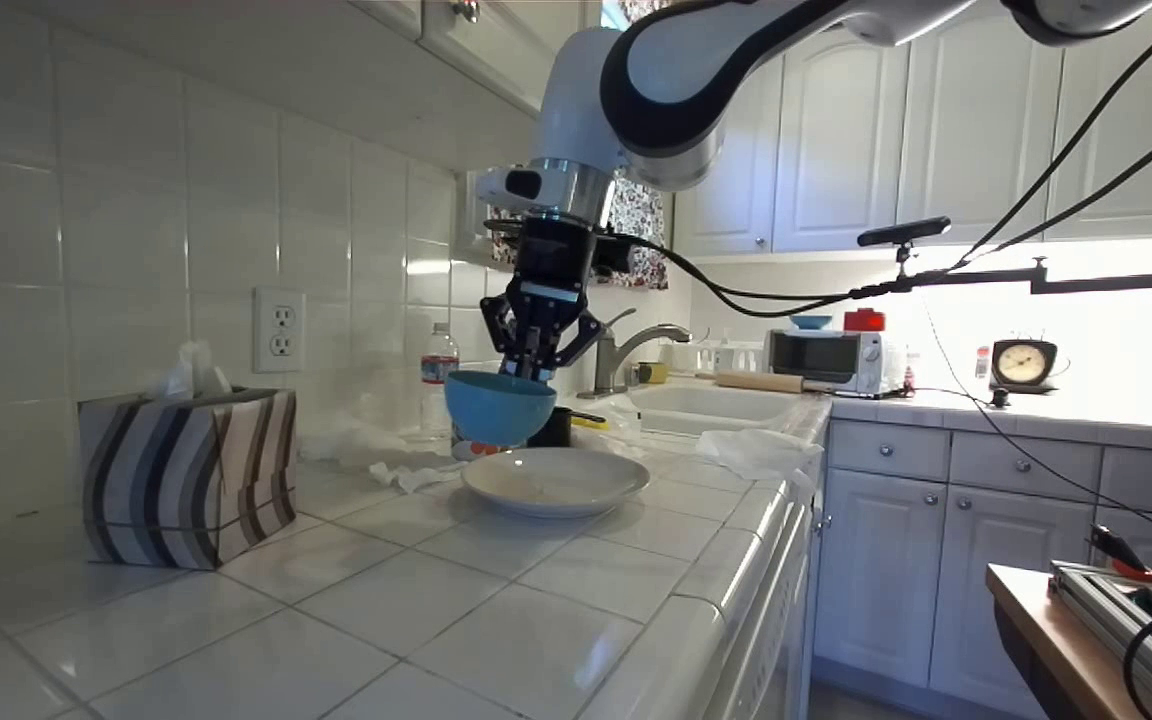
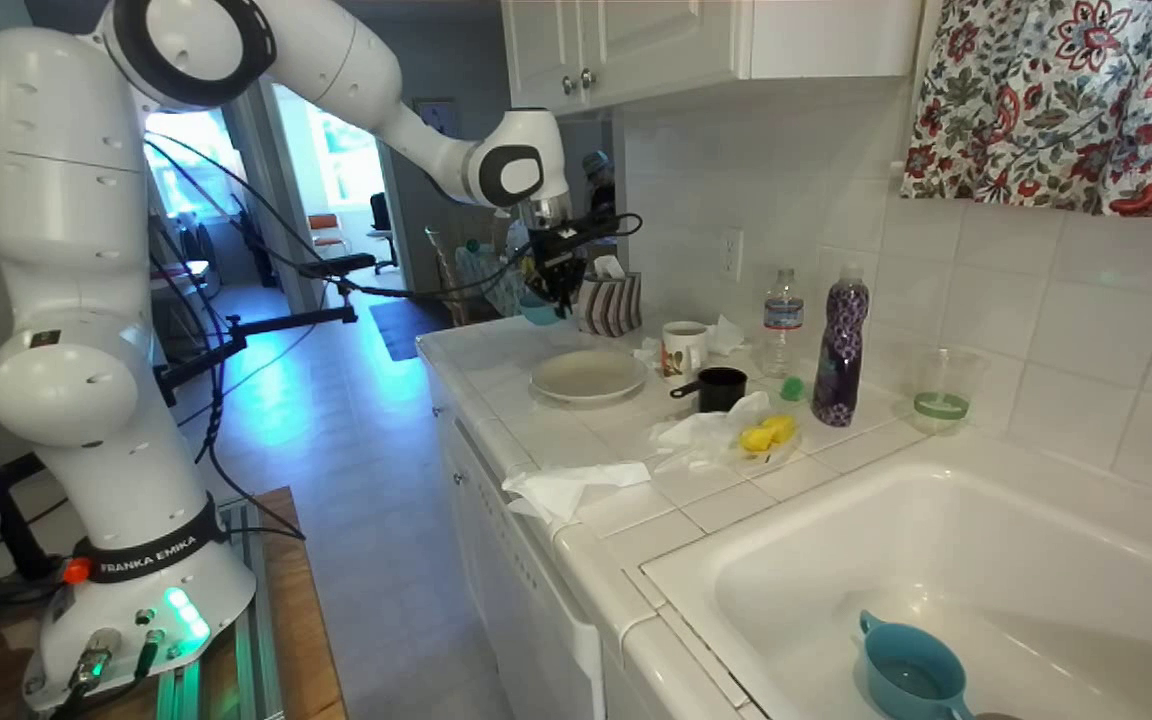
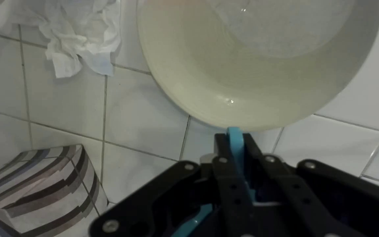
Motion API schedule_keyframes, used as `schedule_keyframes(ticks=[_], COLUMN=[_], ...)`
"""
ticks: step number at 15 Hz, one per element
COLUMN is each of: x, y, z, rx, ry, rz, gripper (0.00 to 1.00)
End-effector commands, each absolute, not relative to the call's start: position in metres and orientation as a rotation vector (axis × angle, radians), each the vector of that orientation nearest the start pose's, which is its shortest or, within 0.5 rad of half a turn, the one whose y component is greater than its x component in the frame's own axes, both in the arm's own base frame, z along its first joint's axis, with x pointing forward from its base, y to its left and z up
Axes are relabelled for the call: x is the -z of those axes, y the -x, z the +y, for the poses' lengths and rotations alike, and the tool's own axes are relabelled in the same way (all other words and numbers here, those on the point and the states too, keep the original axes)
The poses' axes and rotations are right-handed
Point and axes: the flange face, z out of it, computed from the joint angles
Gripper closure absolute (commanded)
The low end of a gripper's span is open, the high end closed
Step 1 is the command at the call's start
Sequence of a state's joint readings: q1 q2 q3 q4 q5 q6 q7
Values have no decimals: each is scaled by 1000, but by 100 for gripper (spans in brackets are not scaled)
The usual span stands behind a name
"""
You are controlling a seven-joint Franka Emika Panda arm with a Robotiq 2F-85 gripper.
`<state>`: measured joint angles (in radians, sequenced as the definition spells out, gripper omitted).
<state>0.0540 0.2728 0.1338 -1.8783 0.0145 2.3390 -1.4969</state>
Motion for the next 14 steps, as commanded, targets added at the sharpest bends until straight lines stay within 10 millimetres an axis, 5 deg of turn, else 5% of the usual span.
schedule_keyframes(ticks=[1, 6, 14], x=[-372, -345, -310], y=[-645, -649, -660], z=[141, 163, 160], rx=[-242, -186, -77], ry=[-1991, -1960, -1976], rz=[2341, 2416, 2434], gripper=[97, 97, 97])
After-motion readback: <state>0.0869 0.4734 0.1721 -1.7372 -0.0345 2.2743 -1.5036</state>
